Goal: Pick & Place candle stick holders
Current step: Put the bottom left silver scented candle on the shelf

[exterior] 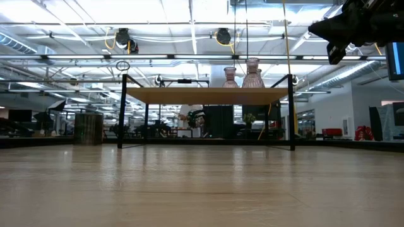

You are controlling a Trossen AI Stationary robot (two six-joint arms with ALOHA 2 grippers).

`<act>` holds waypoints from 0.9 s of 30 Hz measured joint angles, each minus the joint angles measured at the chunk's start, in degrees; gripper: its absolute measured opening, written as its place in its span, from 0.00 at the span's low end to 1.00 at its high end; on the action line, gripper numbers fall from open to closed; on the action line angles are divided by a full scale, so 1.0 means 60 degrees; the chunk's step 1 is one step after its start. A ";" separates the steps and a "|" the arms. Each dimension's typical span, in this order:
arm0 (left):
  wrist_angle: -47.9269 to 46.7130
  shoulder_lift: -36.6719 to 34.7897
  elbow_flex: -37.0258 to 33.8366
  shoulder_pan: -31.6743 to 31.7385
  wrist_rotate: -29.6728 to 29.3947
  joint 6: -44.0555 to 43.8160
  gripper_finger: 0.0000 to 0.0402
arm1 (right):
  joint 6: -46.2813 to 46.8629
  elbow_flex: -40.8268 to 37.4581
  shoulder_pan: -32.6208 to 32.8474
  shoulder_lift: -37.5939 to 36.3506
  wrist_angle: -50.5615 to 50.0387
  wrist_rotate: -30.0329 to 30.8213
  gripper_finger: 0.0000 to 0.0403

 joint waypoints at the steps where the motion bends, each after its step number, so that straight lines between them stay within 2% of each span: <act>1: 0.0000 0.0000 0.0000 0.0000 -0.0027 -0.0001 0.11 | 0.0000 0.0000 0.0000 0.0002 0.0000 0.0003 0.00; 4: 0.0000 0.0000 0.0000 0.0000 -0.0107 -0.0007 0.07 | 0.0000 0.0000 0.0000 -0.0001 0.0000 0.0003 0.00; 13: -0.0030 -0.0081 -0.0021 0.0071 -0.0230 -0.0124 0.07 | -0.0003 0.0000 0.0000 0.0002 0.0000 0.0004 0.00; 20: -0.0127 -0.0356 -0.0062 0.0217 -0.1058 -0.0111 0.07 | 0.0000 0.0000 0.0001 0.0002 0.0000 0.0004 0.00; 27: -0.0080 -0.0441 -0.0047 0.0749 -0.1668 0.0694 0.07 | 0.0000 0.0000 0.0004 0.0000 0.0004 0.0004 0.00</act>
